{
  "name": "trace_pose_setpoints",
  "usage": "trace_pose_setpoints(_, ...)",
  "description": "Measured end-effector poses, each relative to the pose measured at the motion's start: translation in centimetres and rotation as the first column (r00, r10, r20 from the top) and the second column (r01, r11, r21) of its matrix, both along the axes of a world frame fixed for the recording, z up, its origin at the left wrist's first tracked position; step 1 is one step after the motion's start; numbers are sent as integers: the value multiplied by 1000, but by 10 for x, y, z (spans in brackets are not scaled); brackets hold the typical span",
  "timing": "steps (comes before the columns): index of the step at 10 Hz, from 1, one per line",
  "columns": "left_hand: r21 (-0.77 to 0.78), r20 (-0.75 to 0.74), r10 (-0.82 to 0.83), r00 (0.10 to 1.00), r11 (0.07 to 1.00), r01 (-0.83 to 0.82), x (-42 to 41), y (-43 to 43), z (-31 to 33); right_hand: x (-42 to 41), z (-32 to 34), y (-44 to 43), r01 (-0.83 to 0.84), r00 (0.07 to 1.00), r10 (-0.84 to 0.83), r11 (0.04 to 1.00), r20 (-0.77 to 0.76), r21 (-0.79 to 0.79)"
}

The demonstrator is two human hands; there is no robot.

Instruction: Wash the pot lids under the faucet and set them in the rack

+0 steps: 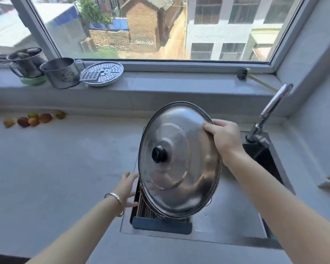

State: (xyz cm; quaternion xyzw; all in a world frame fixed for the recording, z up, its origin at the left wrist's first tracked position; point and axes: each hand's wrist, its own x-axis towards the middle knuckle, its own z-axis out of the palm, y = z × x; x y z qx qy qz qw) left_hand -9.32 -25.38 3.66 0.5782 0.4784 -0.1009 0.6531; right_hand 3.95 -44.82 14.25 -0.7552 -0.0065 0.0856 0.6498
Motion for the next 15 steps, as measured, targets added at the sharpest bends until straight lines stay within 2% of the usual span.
trace_pose_setpoints(1, -78, -49, -48, 998, 996, 44, -4, 17, -23, -9, -33, 19, 59, 993, -57, 998, -99, 12)
trace_pose_setpoints(2, -129, -72, -100, 992, 987, 91, -5, 26, -42, -18, -55, 33, 90, 991, -91, 996, -102, -18)
trace_pose_setpoints(4, -124, -83, -264, 961, 960, 252, -2, 24, -64, -30, -74, 42, 23, 999, -25, 997, -35, -78)
trace_pose_setpoints(5, -118, -106, -309, 945, 948, 296, -4, 24, -72, -28, -79, 36, 28, 1000, -28, 974, 3, -225)
trace_pose_setpoints(6, -149, -124, -312, 942, 944, 293, -7, 24, -82, -25, -89, 23, 30, 995, -68, 910, -77, -414)
trace_pose_setpoints(7, -173, -145, -309, 940, 943, 283, -8, 25, -89, -24, -101, 6, 0, 975, -115, 856, -190, -518)
trace_pose_setpoints(9, -187, -168, -315, 934, 941, 283, -6, 27, -102, -28, -122, -11, -37, 942, -148, 845, -301, -534)
trace_pose_setpoints(10, -151, -192, -346, 918, 935, 321, -4, 29, -107, -25, -123, -10, -67, 931, -137, 847, -339, -527)
trace_pose_setpoints(11, -77, -217, -432, 876, 902, 425, -2, 27, -107, -21, -122, -10, -110, 925, -110, 838, -362, -535)
trace_pose_setpoints(12, 50, -258, -470, 844, 866, 497, -3, 28, -110, -19, -121, -11, -171, 926, -69, 799, -371, -576)
trace_pose_setpoints(14, 78, -302, -457, 836, 863, 500, -10, 25, -98, -20, -121, -9, -263, 939, -4, 638, -344, -724)
trace_pose_setpoints(15, 153, -296, -410, 863, 871, 466, -10, 18, -95, -20, -115, -13, -269, 951, 26, 551, -307, -790)
